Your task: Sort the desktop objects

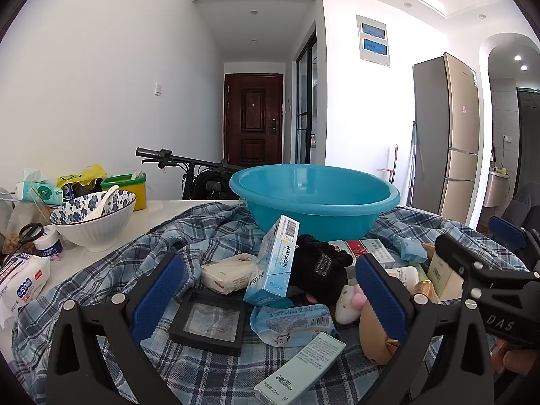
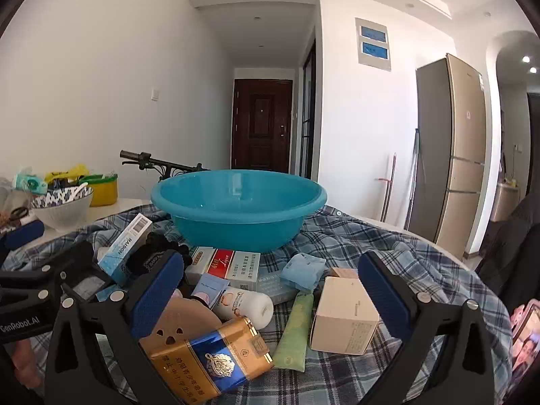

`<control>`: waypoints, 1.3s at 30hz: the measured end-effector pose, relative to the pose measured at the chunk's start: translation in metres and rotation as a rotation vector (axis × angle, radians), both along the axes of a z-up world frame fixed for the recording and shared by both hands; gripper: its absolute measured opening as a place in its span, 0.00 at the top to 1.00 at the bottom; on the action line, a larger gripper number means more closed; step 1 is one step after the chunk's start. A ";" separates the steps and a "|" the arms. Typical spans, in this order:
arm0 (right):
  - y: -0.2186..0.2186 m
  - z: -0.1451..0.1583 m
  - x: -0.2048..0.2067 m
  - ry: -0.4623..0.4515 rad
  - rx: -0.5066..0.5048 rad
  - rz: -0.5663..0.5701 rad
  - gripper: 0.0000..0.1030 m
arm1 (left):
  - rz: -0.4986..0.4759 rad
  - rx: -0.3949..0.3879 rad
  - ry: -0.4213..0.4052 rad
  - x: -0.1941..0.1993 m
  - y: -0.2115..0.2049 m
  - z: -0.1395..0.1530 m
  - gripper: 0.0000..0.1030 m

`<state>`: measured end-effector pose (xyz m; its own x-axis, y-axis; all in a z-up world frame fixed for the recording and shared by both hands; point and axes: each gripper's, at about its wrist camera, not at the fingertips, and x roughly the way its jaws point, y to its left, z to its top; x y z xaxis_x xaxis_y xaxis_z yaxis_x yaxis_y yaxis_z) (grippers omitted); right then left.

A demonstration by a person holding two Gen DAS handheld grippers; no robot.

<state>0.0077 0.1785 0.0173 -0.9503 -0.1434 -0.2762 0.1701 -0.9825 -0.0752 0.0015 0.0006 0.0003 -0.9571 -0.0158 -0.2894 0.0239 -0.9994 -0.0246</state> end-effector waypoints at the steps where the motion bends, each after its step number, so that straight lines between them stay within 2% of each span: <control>1: 0.000 -0.002 -0.003 -0.022 -0.005 0.022 0.00 | 0.000 0.000 -0.001 0.000 0.000 0.000 0.00; 3: 0.002 -0.003 -0.006 -0.043 -0.023 0.047 0.00 | 0.001 0.001 -0.001 0.000 0.000 0.000 0.00; 8: 0.011 -0.003 -0.005 -0.038 -0.069 0.021 0.00 | 0.001 0.000 0.000 0.000 0.000 0.000 0.00; 39: 0.008 -0.001 -0.006 -0.048 -0.068 0.038 0.00 | 0.003 -0.002 0.001 0.001 0.002 -0.002 0.00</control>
